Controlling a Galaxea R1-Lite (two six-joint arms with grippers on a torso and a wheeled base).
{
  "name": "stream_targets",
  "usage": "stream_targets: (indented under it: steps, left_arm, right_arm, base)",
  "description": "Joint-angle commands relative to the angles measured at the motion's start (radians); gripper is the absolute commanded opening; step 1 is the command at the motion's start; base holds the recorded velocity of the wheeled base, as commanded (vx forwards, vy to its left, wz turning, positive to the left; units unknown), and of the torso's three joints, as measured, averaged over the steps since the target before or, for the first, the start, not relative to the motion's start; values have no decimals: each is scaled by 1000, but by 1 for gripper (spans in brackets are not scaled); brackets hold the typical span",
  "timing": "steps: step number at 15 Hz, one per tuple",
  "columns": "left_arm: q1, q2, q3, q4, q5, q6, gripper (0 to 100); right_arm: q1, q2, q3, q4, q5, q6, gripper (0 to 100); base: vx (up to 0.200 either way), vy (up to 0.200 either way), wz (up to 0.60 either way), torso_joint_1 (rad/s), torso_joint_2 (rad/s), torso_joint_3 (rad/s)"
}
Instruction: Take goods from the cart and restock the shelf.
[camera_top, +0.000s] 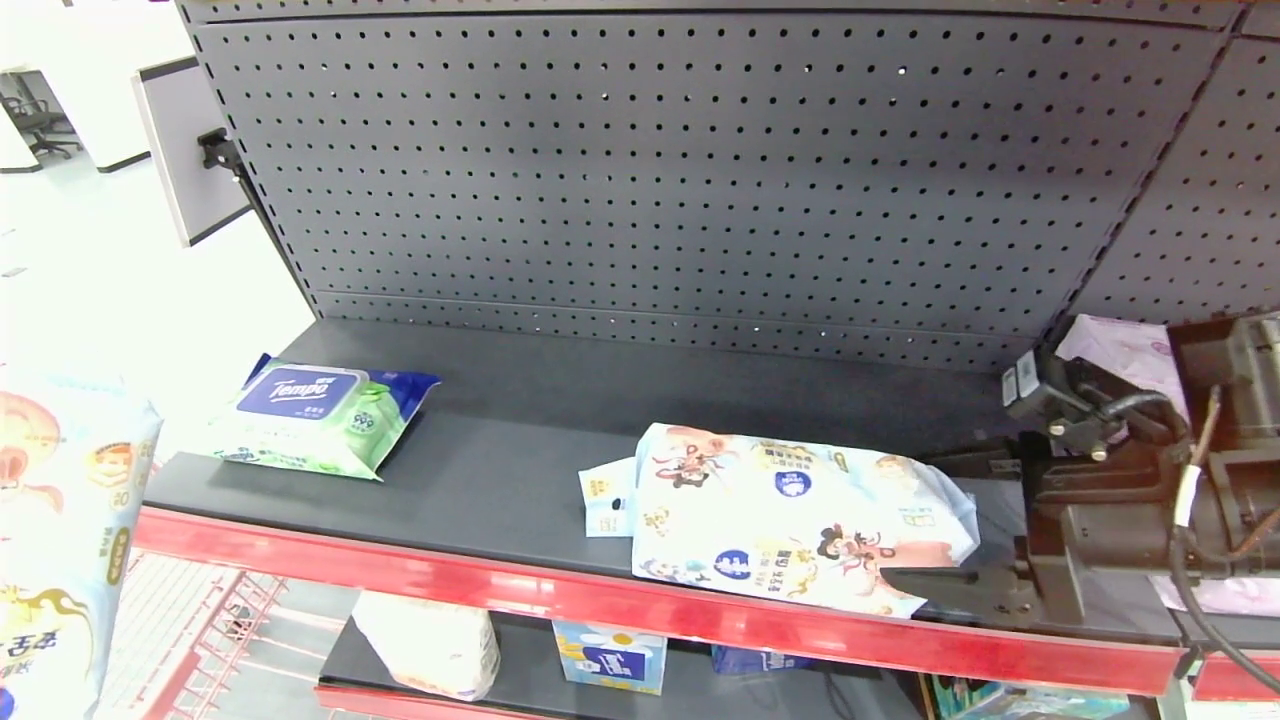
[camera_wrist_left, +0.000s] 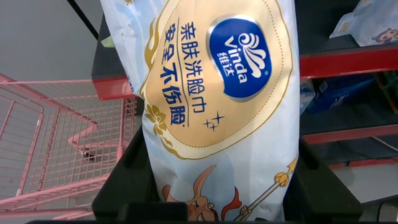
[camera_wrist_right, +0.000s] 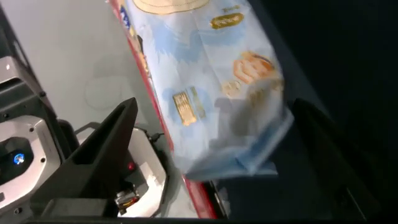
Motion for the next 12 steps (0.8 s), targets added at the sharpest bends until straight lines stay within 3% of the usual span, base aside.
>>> stream_targets:
  steps: [1,3,5,7,9,12]
  left_arm:
    - [0,9,11,0,0,14,0]
    - [0,-3,34,0,-1,66,0]
    - [0,-23,53,-2,-44,79,0]
    - [0,-31,62,-3,-78,79,0]
    - [0,-22,62,-9,-92,80,0]
    - [0,-18,60,-11,-118,80,0]
  right_arm:
    - [-60,-184,62,-7,-108,60,100]
    - [-111,-316,111,-9,-267,111,100]
    - [-160,-477,177,-9,-503,146,100]
    - [-172,-559,207,-9,-568,218,100]
    - [-223,-694,228,30,-744,276,100]
    - [-339,-788,314,46,-775,270,100]
  base:
    - [0,0,0,0,0,0]
    - [0,0,0,0,0,0]
    - [0,0,0,0,0,0]
    - [0,0,0,0,0,0]
    - [0,0,0,0,0,0]
    - [0,0,0,0,0,0]
